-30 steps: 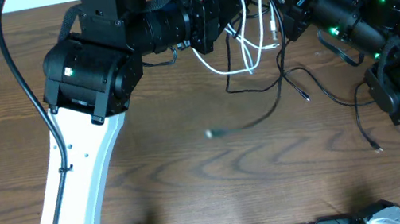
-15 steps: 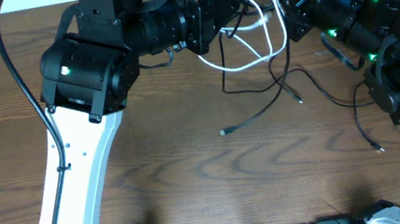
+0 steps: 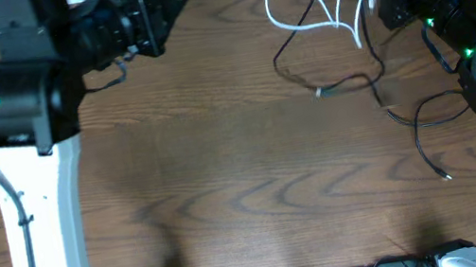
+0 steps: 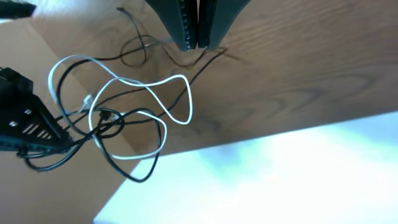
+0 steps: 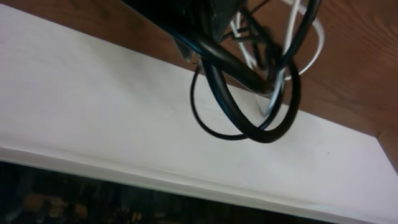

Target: Untangle cables

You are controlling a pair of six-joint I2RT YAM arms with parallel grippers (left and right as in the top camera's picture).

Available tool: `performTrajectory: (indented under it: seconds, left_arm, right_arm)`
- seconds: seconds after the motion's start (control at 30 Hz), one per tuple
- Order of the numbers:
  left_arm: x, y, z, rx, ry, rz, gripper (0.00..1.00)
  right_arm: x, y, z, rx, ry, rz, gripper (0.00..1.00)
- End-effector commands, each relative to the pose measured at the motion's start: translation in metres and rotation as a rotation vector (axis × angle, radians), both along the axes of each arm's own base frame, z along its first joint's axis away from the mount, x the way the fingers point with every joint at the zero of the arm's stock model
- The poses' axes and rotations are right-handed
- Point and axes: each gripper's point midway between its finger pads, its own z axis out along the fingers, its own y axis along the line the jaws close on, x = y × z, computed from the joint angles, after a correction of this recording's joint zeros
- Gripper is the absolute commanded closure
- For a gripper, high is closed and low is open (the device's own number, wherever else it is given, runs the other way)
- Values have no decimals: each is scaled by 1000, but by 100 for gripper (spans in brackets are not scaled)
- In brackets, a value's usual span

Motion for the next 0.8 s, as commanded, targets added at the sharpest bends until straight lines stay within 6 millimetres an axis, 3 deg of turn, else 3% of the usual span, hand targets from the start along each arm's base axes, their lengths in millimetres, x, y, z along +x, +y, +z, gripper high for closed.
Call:
performTrajectory:
  seconds: [0.0, 0.2, 0.3, 0.37, 0.57, 0.77]
  left_arm:
    - [-17, 2, 21, 5, -73, -9, 93]
    - [-26, -25, 17, 5, -62, -87, 91]
    - [-30, -38, 14, 5, -54, -125, 69]
    - [-31, -46, 12, 6, -46, -145, 67]
    - [-38, -65, 13, 2, -58, -199, 67]
    - [-48, -87, 23, -13, -111, -262, 67]
  right_arm:
    - [-3, 5, 5, -6, -17, 26, 99]
    - [-16, 40, 23, 85, -56, 203, 99]
    - [-28, 60, 40, 157, -89, 318, 99]
    - [-33, 68, 45, 182, -94, 351, 99]
    - [-42, 89, 43, 184, -81, 407, 99]
    - [-31, 99, 17, 177, 3, 414, 99]
